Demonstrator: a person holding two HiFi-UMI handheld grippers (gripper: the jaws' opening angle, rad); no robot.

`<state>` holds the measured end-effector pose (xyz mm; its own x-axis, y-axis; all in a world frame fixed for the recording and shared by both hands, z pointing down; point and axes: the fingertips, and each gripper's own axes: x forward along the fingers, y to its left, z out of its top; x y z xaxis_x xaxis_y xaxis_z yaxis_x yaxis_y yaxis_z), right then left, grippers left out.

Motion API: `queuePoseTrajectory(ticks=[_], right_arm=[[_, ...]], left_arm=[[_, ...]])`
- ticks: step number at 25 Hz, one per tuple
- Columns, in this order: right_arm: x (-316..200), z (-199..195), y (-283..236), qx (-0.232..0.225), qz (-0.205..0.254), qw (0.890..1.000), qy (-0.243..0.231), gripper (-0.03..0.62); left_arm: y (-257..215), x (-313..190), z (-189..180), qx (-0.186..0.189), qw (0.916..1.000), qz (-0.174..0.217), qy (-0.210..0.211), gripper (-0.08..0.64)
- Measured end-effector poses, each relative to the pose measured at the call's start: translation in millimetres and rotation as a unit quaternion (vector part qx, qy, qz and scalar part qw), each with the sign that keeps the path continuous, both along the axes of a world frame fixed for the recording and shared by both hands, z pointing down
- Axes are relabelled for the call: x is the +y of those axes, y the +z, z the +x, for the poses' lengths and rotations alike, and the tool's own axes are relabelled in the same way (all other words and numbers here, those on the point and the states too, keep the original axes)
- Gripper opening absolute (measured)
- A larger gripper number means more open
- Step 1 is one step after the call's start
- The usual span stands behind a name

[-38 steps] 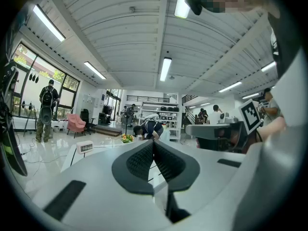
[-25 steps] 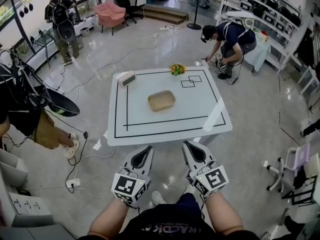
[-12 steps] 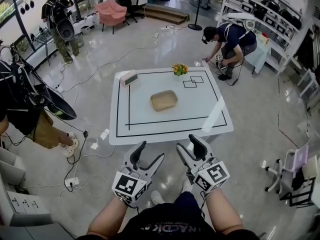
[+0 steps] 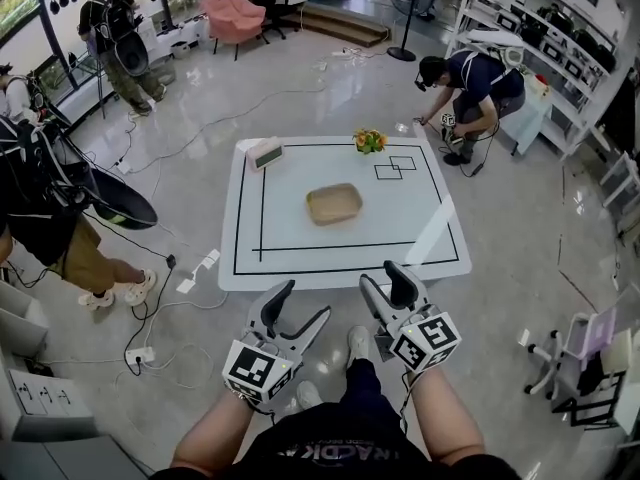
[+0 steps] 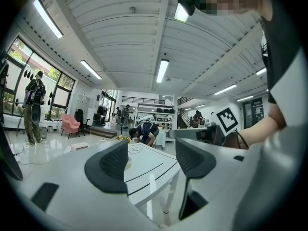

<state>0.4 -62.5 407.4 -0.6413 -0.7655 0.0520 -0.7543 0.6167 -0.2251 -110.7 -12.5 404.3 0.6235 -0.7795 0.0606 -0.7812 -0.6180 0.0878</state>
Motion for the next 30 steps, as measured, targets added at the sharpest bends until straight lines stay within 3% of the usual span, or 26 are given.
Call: queuePoseTrajectory(ticks=[9,16,30], right_arm=[[-73,12,25,-0.012,-0.029,0.999,-0.017,0.219],[-142,23,68,-0.031,-0.081,0.996,-0.035,0.219],[-234,37,150,-0.065,-0.202,0.976,-0.050,0.219]], left_arm=[[8,-51,15,-0.004,0.9997,-0.013,-0.021,0.304],[24,-106,33,-0.007,0.9986,-0.031,-0.044,0.304],[52,-178,62,-0.010,0.9961,-0.065,-0.059,0.305]])
